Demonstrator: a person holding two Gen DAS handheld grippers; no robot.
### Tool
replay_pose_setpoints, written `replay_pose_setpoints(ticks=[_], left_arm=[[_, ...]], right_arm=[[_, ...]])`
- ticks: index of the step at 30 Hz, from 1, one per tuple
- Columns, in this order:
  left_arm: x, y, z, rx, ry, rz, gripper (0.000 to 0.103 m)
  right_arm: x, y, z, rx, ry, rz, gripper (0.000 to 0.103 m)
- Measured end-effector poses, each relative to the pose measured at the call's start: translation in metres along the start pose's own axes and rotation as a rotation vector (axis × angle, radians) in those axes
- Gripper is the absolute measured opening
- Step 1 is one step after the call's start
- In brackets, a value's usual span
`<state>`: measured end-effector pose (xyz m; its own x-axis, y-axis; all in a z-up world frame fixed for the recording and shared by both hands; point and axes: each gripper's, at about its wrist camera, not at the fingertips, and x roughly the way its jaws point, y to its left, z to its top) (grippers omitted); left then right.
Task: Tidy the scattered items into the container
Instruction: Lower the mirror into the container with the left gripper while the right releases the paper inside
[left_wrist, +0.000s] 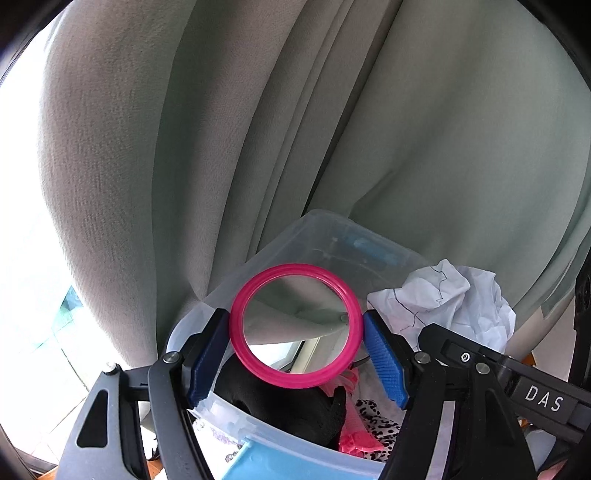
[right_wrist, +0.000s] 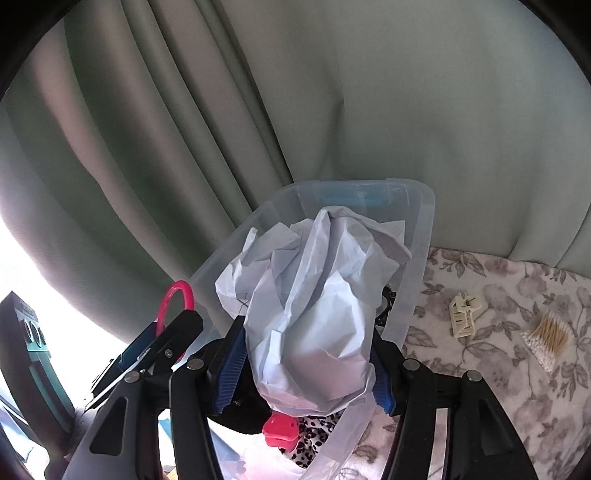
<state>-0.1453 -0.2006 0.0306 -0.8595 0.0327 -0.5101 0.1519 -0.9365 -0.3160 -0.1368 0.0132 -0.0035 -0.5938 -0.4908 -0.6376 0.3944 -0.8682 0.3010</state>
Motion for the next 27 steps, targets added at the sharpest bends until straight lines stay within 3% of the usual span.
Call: replay_pose_setpoints(ticks=[12,21,25,27], left_arm=[[0.008,0.004,0.013,0.028,0.005,-0.001,0.074],[0.014,0.003,0.017,0.046,0.007,0.017,0.074],[0.012,-0.007,0.003,0.03,0.005,0.01,0.074],[0.015,-0.009,-0.009,0.025,0.005,0.006,0.074]], right_arm=[[-0.016,-0.004,0.001,0.005,0.008,0.024,0.063],[-0.013,-0.001,0.003,-0.023,0.019,0.037,0.069],[-0.004,0.037,0.02,0.071,-0.035,-0.068,0.073],[-0.004,0.036,0.02,0.074,-0.045,-0.071,0.075]])
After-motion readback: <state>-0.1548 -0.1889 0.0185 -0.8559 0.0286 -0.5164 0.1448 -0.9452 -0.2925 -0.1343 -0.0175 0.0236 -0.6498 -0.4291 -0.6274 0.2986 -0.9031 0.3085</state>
